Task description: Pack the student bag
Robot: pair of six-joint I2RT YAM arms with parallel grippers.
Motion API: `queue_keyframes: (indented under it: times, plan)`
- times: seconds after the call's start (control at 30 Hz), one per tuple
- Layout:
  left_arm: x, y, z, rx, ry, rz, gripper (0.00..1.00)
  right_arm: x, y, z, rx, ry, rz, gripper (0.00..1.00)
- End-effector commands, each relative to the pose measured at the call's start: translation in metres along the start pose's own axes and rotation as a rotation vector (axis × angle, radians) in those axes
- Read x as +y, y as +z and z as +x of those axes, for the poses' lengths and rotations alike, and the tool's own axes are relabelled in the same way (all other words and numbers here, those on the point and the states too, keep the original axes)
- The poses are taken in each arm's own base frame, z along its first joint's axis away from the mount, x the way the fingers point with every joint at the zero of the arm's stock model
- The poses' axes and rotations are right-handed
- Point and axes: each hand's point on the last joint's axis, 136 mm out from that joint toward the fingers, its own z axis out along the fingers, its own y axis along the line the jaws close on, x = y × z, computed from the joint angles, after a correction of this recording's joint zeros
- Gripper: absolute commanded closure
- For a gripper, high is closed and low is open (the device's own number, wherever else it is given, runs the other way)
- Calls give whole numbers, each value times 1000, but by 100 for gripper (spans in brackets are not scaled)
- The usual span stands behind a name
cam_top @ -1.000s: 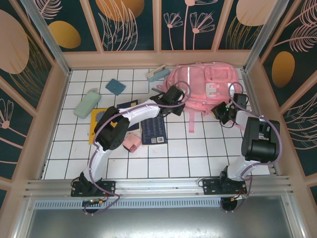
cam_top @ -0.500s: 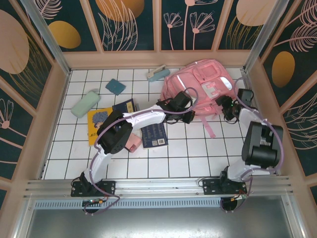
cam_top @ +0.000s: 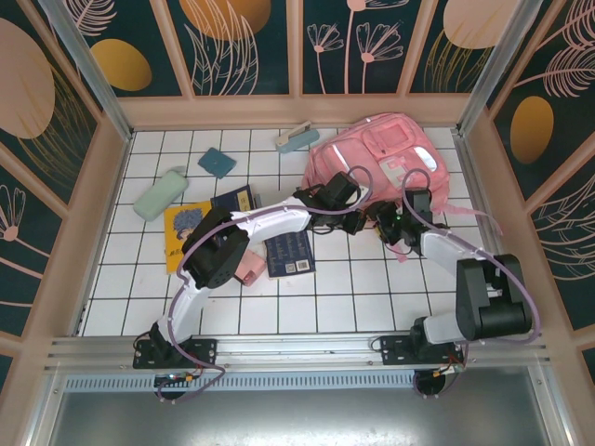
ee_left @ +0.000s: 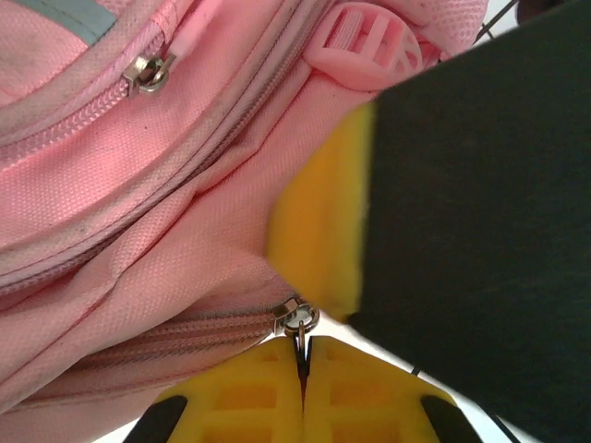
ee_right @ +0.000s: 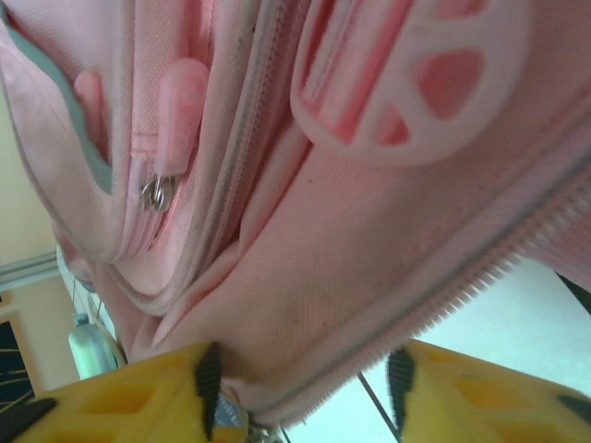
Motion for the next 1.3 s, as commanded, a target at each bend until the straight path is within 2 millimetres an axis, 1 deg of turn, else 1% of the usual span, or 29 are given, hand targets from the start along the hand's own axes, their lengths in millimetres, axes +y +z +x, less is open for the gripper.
queue_keyframes:
  times: [0.0, 0.07, 0.13, 0.2, 0.23, 0.33, 0.43, 0.5, 0.53, 0.67, 0.73, 0.8, 0.83, 0.9, 1.0, 1.07, 1.13, 1.27]
  plan:
    - [-13, -13, -1, -1, 28, 37, 100, 10, 7, -14, -53, 24, -12, 55]
    - [-10, -14, 0, -1, 24, 20, 100, 7, 10, -18, -60, 18, 1, 65]
    - [-4, -14, 0, -4, 18, -11, 100, 3, 10, -22, -70, 8, 26, 79]
    - [1, -16, 0, -9, 12, -36, 100, -3, 9, -29, -84, 6, 55, 97]
    - [4, -18, -1, -12, 12, -50, 100, -7, 8, -32, -88, 10, 68, 100]
    - [23, -24, -2, -18, 2, -130, 100, -17, 1, -44, -110, 15, 85, 100]
    - [61, -32, 0, -12, -38, -235, 100, -25, -10, -59, -137, 16, 96, 100]
    - [93, -40, -2, -9, -84, -302, 100, -30, -17, -66, -141, 16, 94, 100]
    - [106, -44, -3, -11, -100, -325, 100, -30, -21, -70, -145, 13, 91, 100]
    - [161, -62, -19, -47, -145, -469, 100, -34, -35, -85, -165, -22, 104, 100]
    - [185, -67, -27, -58, -177, -512, 100, -35, -41, -90, -168, -35, 100, 100]
    - [204, -72, -38, -80, -210, -533, 100, -35, -44, -95, -167, -42, 93, 100]
    - [208, -72, -42, -84, -217, -529, 100, -36, -45, -97, -166, -44, 94, 100]
    - [202, -72, -51, -95, -199, -492, 100, -36, -46, -102, -166, -52, 95, 100]
    - [176, -74, -58, -115, -184, -366, 100, -34, -42, -112, -162, -70, 100, 100]
    - [161, -77, -53, -118, -169, -325, 100, -33, -40, -122, -174, -82, 120, 100]
    - [141, -77, -44, -107, -145, -276, 100, -34, -39, -134, -198, -81, 151, 100]
    - [90, -69, -24, -68, -90, -182, 100, -27, -42, -164, -255, -76, 173, 100]
